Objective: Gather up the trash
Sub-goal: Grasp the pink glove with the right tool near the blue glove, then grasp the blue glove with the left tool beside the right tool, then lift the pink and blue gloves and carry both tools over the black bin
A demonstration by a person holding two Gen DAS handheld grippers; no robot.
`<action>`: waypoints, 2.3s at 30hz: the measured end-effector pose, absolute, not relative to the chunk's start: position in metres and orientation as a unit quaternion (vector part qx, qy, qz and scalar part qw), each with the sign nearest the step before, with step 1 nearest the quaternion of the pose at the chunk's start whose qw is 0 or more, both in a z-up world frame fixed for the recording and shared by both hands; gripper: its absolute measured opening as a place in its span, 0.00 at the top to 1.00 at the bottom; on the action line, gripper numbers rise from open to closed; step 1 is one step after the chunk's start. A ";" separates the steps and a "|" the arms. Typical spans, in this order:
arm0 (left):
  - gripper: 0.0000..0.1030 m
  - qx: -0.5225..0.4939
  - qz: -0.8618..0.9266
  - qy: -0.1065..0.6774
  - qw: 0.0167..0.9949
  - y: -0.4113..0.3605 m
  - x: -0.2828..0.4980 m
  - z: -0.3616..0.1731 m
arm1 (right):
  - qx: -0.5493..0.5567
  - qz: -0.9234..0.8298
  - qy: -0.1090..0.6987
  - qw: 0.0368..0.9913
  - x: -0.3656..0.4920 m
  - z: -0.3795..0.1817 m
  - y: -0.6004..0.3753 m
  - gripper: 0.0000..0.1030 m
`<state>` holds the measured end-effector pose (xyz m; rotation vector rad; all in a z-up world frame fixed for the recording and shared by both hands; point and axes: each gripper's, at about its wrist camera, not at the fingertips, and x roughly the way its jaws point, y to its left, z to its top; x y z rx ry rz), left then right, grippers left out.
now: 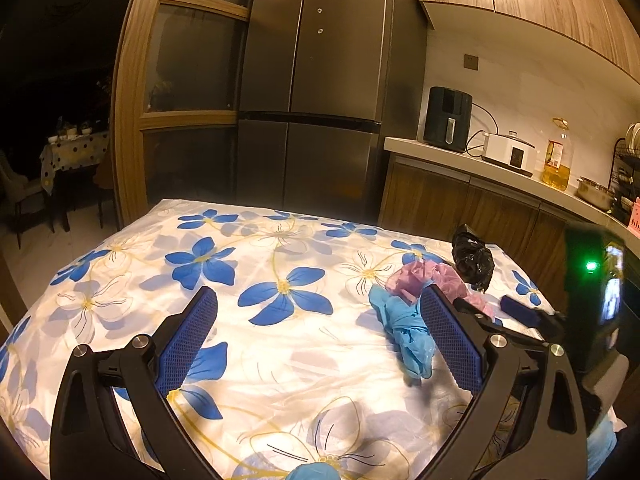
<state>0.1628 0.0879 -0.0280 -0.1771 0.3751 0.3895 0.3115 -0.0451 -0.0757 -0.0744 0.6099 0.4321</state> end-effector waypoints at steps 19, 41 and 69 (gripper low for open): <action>0.06 -0.093 0.151 0.222 0.959 0.061 0.200 -0.043 | 0.021 0.185 0.237 0.954 0.266 -0.039 -0.112 0.95; 0.82 -0.137 0.112 0.340 0.924 0.056 0.259 -0.088 | 0.053 0.173 0.204 0.962 0.230 -0.010 -0.161 0.95; 0.89 -0.118 0.088 0.233 0.961 0.013 0.177 -0.008 | 0.045 0.157 0.194 0.967 0.201 0.005 -0.182 0.95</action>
